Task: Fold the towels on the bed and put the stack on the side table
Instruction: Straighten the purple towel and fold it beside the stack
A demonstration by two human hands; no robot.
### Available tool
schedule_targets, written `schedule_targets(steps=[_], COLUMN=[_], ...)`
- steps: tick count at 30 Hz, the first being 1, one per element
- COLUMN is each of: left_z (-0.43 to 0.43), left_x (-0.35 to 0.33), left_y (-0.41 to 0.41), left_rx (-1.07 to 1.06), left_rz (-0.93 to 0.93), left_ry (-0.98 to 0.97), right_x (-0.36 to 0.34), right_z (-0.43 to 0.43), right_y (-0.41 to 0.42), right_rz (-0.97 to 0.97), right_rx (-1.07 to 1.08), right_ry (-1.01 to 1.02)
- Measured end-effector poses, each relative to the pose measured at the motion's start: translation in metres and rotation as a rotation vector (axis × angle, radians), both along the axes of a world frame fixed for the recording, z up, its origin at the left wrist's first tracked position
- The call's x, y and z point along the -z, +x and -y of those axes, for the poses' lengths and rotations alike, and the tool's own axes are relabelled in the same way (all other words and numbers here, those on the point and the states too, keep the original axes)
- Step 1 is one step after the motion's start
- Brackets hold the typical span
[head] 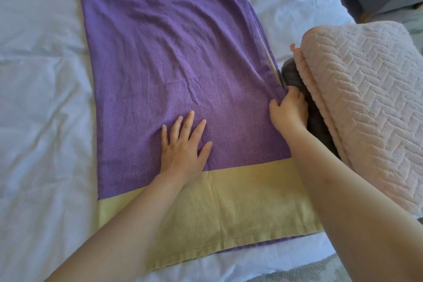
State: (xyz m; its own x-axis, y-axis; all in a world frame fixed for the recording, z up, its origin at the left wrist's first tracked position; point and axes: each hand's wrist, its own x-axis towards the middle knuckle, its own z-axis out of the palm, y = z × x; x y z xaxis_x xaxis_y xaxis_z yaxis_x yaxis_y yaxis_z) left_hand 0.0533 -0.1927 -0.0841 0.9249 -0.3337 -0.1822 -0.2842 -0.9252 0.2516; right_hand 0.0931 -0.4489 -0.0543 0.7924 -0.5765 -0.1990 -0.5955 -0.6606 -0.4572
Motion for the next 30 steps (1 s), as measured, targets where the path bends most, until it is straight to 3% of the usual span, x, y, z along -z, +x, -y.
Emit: schedule_targets(steps=[6, 8, 11, 14, 18, 23, 26, 30], left_z=[0.037, 0.056, 0.089, 0.124, 0.162, 0.182, 0.185, 0.183], left_x=[-0.022, -0.027, -0.033, -0.033, -0.034, -0.037, -0.041, -0.046], left_y=[0.042, 0.064, 0.103, 0.144, 0.178, 0.189, 0.19, 0.192], left_rx=[-0.03, -0.064, -0.156, -0.291, -0.514, -0.546, -0.554, -0.518], left_rz=[0.038, 0.016, -0.183, -0.347, -0.642, -0.739, -0.715, -0.671], left_ry=[-0.275, -0.378, -0.551, -0.65, -0.871, -0.864, -0.91, -0.976], right_x=[-0.008, -0.008, -0.005, -0.005, -0.01, -0.01, -0.01, -0.015], right_z=[0.004, 0.003, 0.006, 0.012, 0.016, 0.02, 0.02, 0.015], right_y=[0.019, 0.025, 0.037, 0.052, 0.061, 0.059, 0.06, 0.055], right_rz=[0.0, -0.038, -0.069, -0.019, 0.142, 0.148, 0.194, 0.297], right_rx=[-0.038, -0.118, -0.177, -0.099, -0.062, -0.019, -0.027, -0.167], right_ry=[0.163, 0.083, 0.032, 0.355, 0.532, 0.592, 0.476, -0.076])
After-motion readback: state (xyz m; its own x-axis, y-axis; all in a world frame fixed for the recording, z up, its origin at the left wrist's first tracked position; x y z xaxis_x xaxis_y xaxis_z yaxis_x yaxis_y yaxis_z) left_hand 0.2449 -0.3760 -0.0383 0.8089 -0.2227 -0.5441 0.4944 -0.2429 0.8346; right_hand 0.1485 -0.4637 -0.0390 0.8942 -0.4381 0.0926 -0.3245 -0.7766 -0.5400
